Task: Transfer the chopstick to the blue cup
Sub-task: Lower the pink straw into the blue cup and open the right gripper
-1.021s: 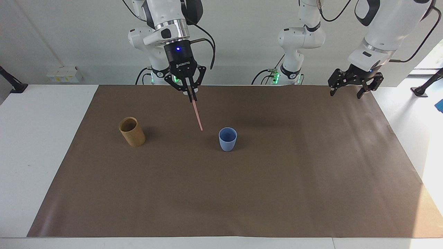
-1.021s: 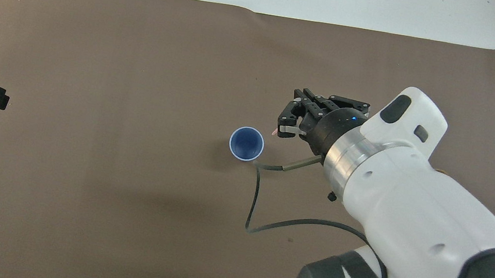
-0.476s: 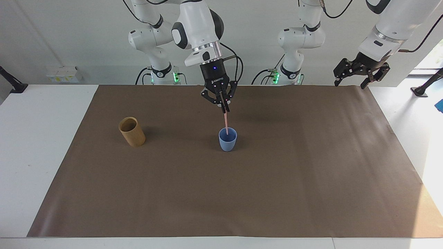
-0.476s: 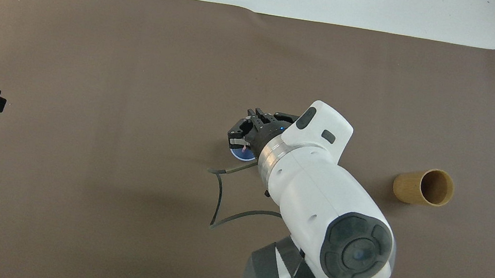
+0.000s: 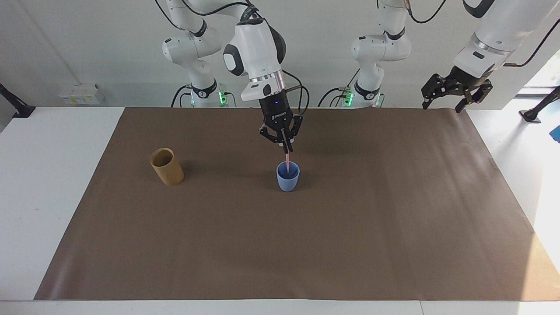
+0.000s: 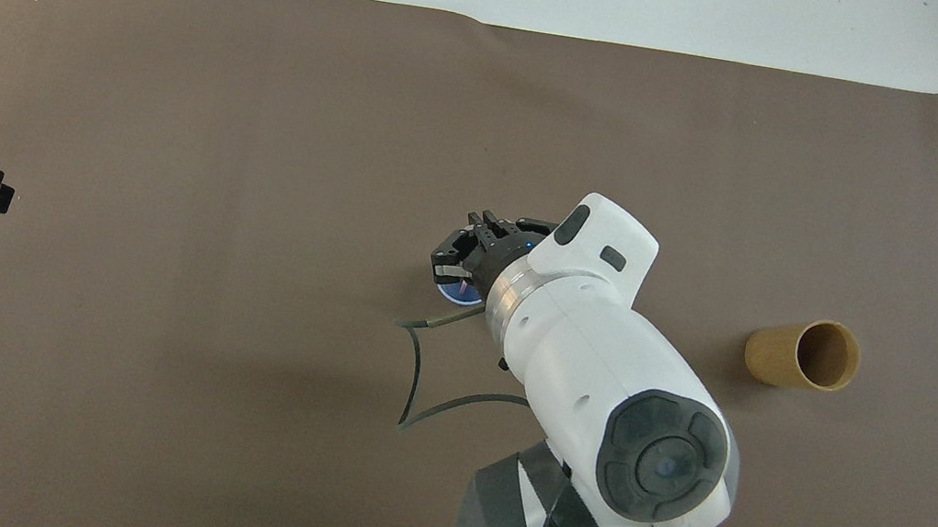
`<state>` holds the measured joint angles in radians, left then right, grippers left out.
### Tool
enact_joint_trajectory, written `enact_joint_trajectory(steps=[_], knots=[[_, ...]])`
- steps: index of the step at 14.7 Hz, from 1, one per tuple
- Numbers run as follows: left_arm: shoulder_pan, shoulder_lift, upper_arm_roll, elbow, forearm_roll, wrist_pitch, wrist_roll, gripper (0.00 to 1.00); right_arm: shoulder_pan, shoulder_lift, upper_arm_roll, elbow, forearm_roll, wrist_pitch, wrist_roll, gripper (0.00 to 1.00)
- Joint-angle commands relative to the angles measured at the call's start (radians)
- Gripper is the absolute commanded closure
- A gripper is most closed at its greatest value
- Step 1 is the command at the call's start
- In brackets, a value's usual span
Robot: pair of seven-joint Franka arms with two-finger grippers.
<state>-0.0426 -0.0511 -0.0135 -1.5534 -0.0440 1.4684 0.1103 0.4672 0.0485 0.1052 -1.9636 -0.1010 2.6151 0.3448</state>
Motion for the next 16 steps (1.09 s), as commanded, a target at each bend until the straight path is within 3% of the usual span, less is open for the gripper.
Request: enact_joint_trajectory(steps=[1, 5, 10, 14, 16], knots=[[0.007, -0.029, -0.006, -0.033, -0.014, 0.009, 0.014, 0.0, -0.012, -0.006, 0.002, -0.009, -0.022, 0.022, 0.043, 0.0], [0.007, -0.029, -0.006, -0.031, -0.014, 0.009, 0.014, 0.0, -0.016, -0.015, -0.002, 0.0, -0.02, 0.022, 0.056, 0.0], [0.007, -0.029, -0.006, -0.03, -0.014, 0.003, 0.015, 0.0, -0.065, -0.087, -0.007, 0.002, -0.003, -0.053, 0.069, 0.0], [0.013, -0.023, -0.005, -0.02, -0.008, 0.012, 0.012, 0.0, -0.159, -0.179, -0.012, 0.005, 0.0, -0.293, 0.076, 0.0], [0.021, -0.027, -0.005, -0.023, -0.008, -0.005, 0.009, 0.0, -0.249, -0.182, -0.016, 0.044, 0.047, -0.444, 0.065, 0.0]])
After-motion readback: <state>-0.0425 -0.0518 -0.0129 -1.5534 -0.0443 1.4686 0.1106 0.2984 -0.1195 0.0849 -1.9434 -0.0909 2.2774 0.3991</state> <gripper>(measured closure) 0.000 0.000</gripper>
